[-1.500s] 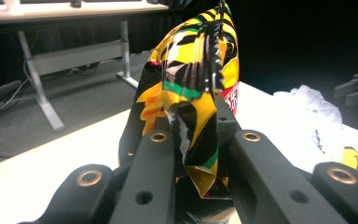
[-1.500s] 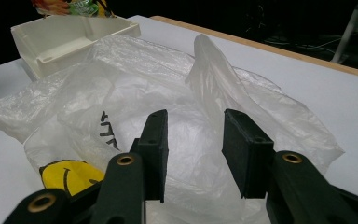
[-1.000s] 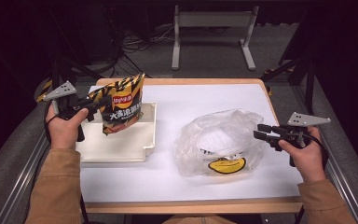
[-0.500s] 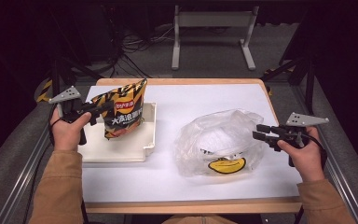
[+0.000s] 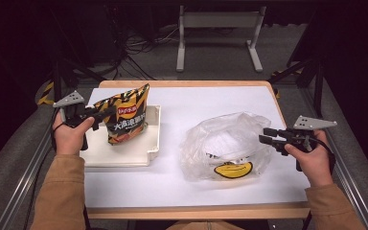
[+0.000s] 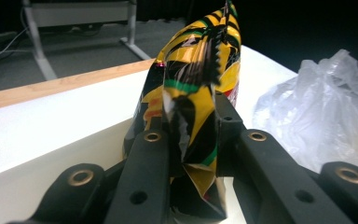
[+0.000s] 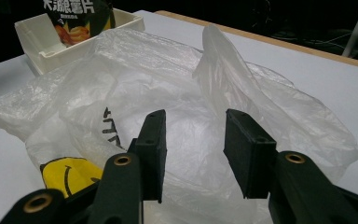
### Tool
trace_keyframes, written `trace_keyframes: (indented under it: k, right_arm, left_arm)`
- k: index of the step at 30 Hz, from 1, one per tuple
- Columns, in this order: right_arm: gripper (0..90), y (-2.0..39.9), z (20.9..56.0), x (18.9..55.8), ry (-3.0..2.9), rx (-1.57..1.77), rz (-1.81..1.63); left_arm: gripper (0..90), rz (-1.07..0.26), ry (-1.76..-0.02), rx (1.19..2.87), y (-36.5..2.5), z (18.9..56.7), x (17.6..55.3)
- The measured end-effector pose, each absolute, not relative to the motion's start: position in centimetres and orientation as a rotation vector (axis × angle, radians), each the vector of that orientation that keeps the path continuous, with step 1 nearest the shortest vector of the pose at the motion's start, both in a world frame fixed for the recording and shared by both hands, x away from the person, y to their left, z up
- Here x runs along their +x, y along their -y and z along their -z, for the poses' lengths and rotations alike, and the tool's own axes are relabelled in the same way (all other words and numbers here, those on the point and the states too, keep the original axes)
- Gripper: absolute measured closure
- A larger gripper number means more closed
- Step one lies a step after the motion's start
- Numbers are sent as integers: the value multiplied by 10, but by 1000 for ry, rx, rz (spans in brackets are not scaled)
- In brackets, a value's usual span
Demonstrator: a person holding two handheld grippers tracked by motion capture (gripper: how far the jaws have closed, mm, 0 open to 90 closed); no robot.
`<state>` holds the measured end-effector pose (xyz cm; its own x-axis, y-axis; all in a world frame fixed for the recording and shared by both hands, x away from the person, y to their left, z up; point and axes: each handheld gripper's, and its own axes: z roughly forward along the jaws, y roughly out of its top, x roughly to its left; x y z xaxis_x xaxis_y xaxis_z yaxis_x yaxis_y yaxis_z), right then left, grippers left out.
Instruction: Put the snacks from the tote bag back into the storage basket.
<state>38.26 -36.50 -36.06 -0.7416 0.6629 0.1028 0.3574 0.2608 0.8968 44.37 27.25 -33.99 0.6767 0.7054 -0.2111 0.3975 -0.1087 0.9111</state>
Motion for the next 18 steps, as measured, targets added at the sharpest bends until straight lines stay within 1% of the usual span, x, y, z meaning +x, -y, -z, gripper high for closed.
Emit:
trace_keyframes:
  k: [2, 11, 13, 16, 18]
  right_arm:
    - [594, 365, 361, 383, -2241, 940, -1473]
    - [591, 364, 361, 383, -2247, 932, -1471]
    - [591, 364, 361, 383, -2246, 932, -1472]
    - [591, 364, 361, 383, -2247, 931, -1471]
    - [590, 363, 361, 383, -2247, 930, -1472]
  left_arm:
    - [784, -360, -920, 1748, -273, 341, 444]
    - [755, -375, -992, 1737, -278, 343, 446]
    - [736, -382, -1012, 1727, -279, 344, 446]
    - [676, -398, -1032, 1723, -280, 344, 447]
    - [657, -396, -1038, 1729, -279, 344, 448]
